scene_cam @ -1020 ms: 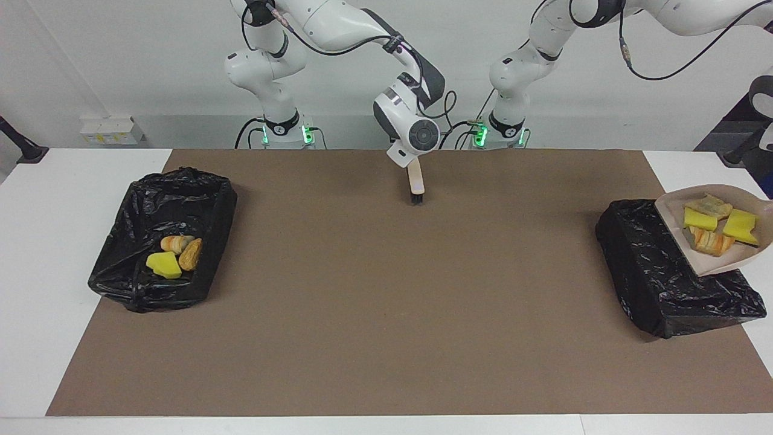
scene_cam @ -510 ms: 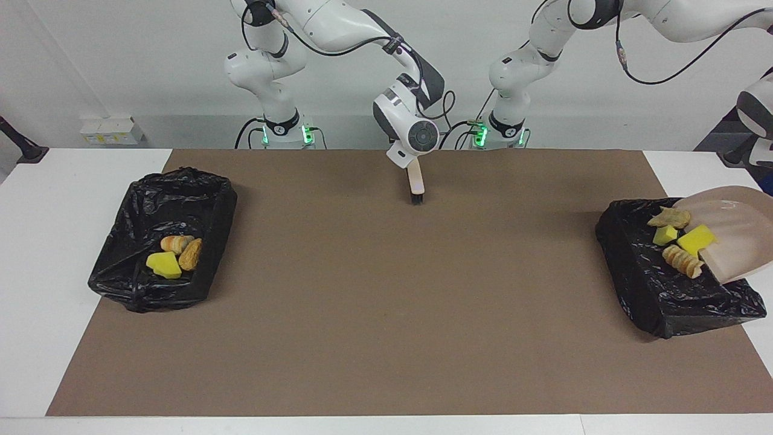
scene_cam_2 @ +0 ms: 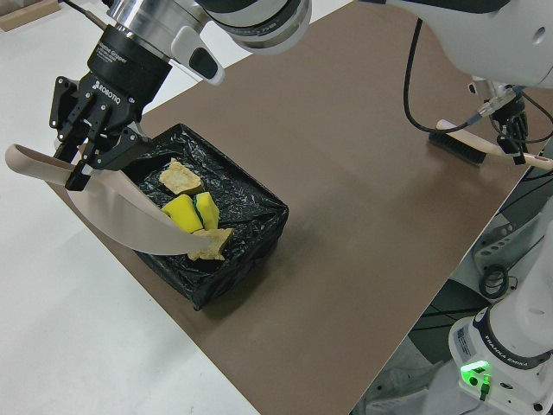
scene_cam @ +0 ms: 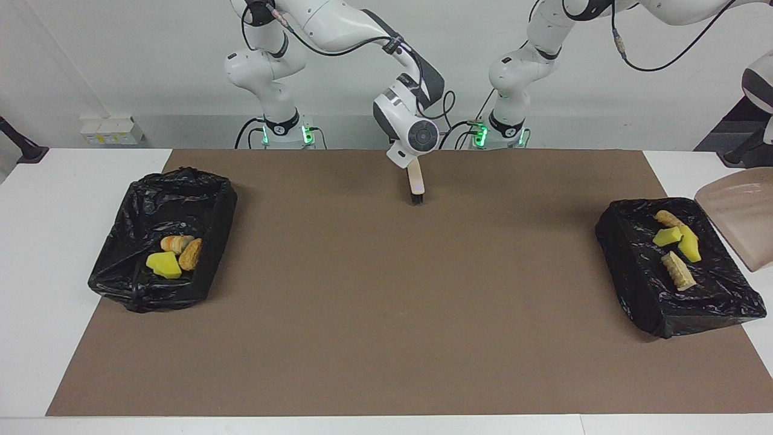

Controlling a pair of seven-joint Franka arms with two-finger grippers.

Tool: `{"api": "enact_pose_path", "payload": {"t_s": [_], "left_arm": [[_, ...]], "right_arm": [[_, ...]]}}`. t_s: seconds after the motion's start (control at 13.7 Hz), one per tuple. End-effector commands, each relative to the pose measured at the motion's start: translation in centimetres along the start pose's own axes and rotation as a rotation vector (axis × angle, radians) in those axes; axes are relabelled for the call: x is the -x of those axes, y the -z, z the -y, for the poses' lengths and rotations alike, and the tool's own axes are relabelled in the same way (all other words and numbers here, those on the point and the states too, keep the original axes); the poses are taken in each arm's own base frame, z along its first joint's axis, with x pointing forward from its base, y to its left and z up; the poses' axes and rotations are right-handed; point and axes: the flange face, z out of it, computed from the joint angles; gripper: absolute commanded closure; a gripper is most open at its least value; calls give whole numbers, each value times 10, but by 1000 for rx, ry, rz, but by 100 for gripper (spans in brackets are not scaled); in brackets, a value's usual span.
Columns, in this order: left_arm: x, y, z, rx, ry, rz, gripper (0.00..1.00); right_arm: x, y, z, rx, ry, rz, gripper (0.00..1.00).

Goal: Sweep and dump trash in bin
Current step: 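Tip the dustpan over the black bin with the left gripper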

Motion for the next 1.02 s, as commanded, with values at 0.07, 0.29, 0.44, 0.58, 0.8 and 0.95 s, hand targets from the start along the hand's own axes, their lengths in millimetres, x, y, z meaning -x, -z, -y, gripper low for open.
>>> {"api": "enact_pose_path", "payload": {"t_s": [0.07,0.29,0.44,0.58,0.8,0.95], "left_arm": [[-19,27,1,28,-20,-12,100],[-51,41,3,42,-20,-128,100],[-85,60,5,38,-51,-202,100],[-115,74,8,37,-33,-311,100],[-177,105,10,53,43,-401,100],[-221,131,6,84,124,-452,100]], "right_arm": [[3,-2,-5,-34,35,-18,100],[4,-2,-4,-34,39,-21,100],[4,-2,-4,-34,29,-20,1],[4,3,-1,-41,28,-27,0],[6,51,-2,-94,35,-60,0],[-1,85,-18,-119,18,-72,0]]}}
